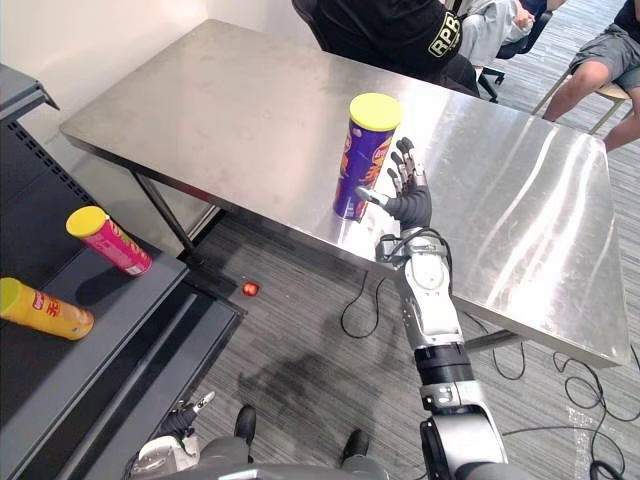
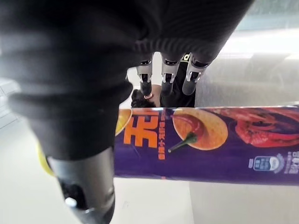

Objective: Put the gum and the chips on the shelf.

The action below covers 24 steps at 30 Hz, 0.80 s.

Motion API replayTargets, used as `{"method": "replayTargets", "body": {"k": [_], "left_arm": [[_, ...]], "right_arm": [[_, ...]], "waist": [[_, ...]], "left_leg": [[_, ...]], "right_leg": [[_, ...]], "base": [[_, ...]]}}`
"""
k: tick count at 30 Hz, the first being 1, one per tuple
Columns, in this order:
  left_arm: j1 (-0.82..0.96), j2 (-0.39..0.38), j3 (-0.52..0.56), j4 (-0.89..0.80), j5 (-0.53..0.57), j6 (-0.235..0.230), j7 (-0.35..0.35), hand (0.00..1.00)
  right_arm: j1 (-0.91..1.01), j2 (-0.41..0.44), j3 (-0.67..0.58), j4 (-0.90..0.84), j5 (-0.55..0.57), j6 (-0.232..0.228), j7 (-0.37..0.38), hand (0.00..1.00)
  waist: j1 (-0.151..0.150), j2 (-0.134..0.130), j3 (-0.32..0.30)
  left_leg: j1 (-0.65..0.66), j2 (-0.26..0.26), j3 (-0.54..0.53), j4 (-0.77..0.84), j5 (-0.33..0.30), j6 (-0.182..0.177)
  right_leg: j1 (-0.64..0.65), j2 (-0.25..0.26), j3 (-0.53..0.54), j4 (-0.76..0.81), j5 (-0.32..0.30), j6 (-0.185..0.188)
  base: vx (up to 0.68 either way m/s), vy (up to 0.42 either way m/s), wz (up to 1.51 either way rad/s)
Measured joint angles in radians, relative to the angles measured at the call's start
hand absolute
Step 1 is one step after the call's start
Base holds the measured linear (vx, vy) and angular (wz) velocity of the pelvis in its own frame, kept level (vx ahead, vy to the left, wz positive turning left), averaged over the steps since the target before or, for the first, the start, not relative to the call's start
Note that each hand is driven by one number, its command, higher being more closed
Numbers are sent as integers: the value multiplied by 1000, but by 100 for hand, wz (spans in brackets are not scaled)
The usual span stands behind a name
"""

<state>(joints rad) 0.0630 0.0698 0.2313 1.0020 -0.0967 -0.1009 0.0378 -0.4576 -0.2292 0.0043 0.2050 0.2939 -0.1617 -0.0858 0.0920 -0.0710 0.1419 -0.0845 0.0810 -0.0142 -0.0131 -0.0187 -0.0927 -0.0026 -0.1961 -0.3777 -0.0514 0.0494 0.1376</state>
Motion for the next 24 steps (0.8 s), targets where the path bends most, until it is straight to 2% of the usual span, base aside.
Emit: {"method": "replayTargets", "body": {"k": [4, 13, 14, 24], "left_arm": [[0, 8, 1, -6, -7, 1, 0, 0], [0, 11, 1, -6, -10, 1, 1, 0], [0, 11, 1, -7, -12, 1, 1, 0], [-8, 17, 0, -9, -19, -4, 4, 0]], "right_arm": [[-43, 0, 6, 8, 0, 19, -5, 0], [-188, -14, 6, 49, 0, 21, -22, 0], [-197, -21, 8, 55, 0, 21, -28, 100], [-296, -29, 14, 130, -1, 30, -50, 100]], "waist": [[1, -7, 12], [4, -7, 12], [6, -8, 13], [37, -17, 20]], "left_leg": [[-4, 1, -3, -5, 7, 0], [-18, 2, -18, -16, 26, -2], [-18, 2, -22, -22, 31, -2], [-19, 5, -28, -56, 59, -5]], "right_leg": [[-4, 0, 0, 0, 0, 0], [-13, 1, -5, 0, 0, 0], [-13, 2, -7, -1, 0, 0], [-18, 8, -9, -15, 0, 0]], "base": [[-6, -2, 1], [-10, -5, 4], [-15, -8, 7], [-6, -6, 2]]}}
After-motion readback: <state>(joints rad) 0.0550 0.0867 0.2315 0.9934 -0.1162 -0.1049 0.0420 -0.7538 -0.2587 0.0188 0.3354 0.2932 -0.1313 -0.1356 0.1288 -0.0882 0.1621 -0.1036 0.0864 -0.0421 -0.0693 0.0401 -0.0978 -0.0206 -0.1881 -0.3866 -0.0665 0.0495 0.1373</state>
